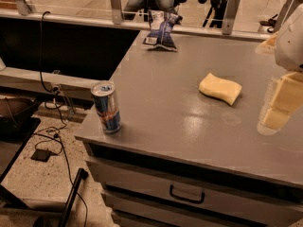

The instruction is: Pick sponge

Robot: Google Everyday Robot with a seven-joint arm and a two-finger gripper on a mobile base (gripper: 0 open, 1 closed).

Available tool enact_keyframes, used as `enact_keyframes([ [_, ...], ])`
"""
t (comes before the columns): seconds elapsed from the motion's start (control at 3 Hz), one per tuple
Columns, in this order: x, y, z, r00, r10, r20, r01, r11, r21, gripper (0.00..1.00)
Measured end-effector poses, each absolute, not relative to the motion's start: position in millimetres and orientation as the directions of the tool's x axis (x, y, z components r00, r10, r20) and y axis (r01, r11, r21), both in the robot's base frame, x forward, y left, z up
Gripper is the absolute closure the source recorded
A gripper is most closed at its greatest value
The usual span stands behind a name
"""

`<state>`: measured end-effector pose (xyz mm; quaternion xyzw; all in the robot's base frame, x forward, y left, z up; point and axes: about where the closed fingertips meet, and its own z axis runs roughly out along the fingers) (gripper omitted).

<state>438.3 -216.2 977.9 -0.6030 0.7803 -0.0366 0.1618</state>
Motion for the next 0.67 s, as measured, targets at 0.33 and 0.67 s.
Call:
enact_keyframes([
  [0.33,441,-218,980,-0.224,-0.950,-0.218,-0.925,0.278,-0.259,0.00],
  [0.67,463,-234,974,-0.267,-0.925,-0.270,-0.914,0.332,-0.233,0.00],
])
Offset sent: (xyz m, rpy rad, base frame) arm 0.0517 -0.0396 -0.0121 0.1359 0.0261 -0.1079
